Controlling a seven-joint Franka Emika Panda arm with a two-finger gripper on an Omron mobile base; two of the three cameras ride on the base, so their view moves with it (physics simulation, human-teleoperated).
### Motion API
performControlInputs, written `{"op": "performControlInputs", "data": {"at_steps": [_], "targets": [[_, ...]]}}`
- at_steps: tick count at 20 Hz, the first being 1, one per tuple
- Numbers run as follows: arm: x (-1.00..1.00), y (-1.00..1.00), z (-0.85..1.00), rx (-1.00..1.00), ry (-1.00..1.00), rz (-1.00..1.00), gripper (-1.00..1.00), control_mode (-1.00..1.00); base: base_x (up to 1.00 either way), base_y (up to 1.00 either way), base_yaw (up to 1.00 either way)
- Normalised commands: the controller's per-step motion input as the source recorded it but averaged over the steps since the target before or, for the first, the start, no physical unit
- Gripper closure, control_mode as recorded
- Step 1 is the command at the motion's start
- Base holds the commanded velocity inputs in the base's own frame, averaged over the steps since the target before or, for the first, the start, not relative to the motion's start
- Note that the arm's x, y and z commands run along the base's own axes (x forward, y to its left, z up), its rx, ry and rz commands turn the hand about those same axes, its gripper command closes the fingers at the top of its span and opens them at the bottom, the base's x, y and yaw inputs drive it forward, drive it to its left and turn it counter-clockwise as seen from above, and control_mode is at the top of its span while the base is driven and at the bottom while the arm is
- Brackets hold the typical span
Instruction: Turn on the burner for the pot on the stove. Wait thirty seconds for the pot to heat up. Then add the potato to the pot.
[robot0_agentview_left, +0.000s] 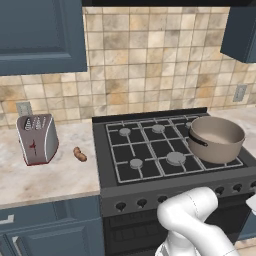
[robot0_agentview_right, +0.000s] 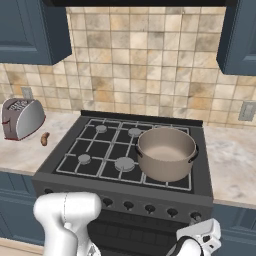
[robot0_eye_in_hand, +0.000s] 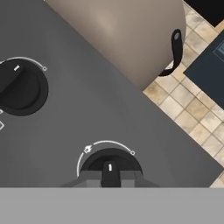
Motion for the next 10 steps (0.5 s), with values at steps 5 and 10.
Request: {"op": "performControlInputs", "data": {"at_steps": [5, 10], "targets": [[0.00, 0.00, 0.00, 0.00, 0.00, 0.00, 1.00, -1.00, 0.00, 0.00, 0.00], [0.00, 0.00, 0.00, 0.00, 0.00, 0.00, 1.00, -1.00, 0.00, 0.00, 0.00]]}}
